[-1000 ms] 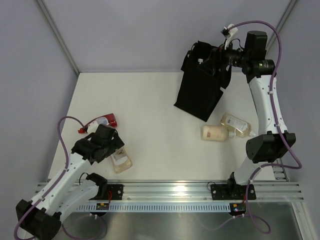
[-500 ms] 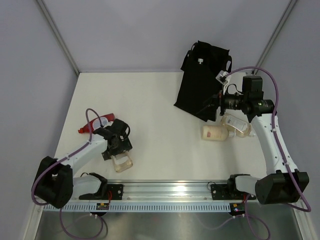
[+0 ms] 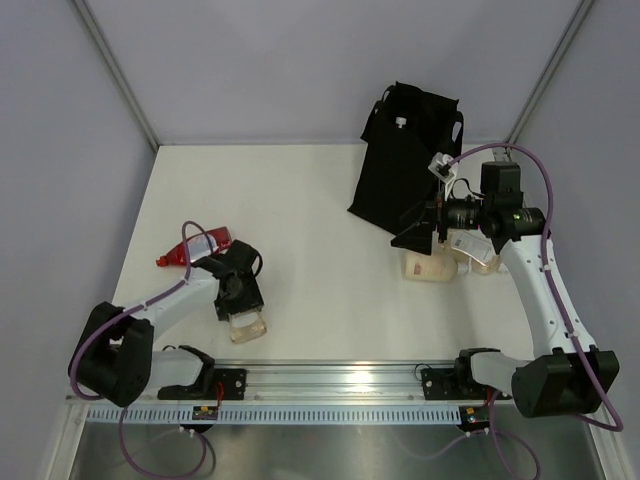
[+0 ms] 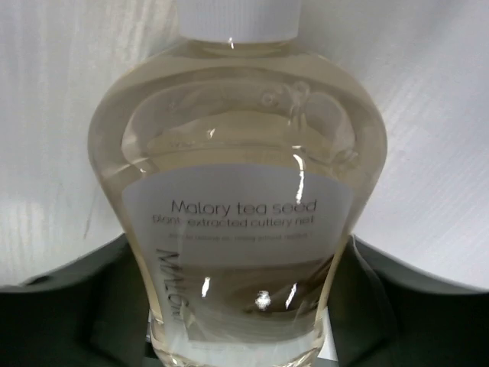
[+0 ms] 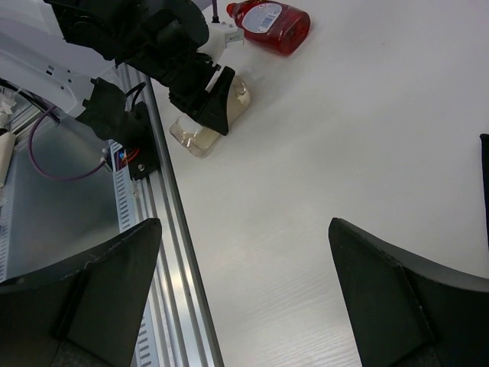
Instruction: Place the personal care products into the canvas bag
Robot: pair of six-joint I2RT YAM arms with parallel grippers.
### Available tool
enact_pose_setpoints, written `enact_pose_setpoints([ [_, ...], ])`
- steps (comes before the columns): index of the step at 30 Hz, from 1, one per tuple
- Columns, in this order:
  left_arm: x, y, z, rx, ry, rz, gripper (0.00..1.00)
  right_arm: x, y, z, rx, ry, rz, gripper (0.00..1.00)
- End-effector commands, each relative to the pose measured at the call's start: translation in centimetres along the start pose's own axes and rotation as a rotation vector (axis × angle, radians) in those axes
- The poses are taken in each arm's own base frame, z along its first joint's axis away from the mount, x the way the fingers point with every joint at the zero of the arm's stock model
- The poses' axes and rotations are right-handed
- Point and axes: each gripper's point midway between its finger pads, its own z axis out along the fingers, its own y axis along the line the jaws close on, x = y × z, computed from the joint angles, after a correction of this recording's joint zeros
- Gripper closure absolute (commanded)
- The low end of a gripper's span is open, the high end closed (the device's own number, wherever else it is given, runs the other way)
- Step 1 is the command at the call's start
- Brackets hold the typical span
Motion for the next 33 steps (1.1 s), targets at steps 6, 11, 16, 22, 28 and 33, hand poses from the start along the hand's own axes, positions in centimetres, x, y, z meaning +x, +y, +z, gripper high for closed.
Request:
enact_pose_setpoints([
  [6, -2.1, -11.1, -8.4, 0.749, -0.18, 0.267, 1.0, 0.2, 2.5, 1.8, -0.086, 0.07, -0.044, 0.05],
  [11, -3.1, -16.3, -18.5, 1.216, -0.35, 0.431, 1.0, 2.0, 2.0, 6.6, -0.051, 0.159, 0.089, 0.1],
  [16, -3.1, -19.2, -23.7, 1.496, -0.361, 0.508, 1.0, -0.4, 0.7, 11.2, 0.037, 0.054, 0.245, 0.07],
  [22, -4.6, -21.3, -24.2, 1.494, -0.389, 0.534, 1.0, -3.4, -1.6, 14.5, 0.252, -0.038, 0.546, 0.0],
  [28, -5.2, -22.0, -24.9, 1.51, -0.399, 0.55, 1.0, -1.8, -1.1, 17.8, 0.294, 0.03, 0.563, 0.0],
  [33, -5.0, -22.0, -25.0, 1.528, -0.393, 0.54, 1.0, -1.1, -1.5, 19.8, 0.352, 0.059, 0.571, 0.01],
])
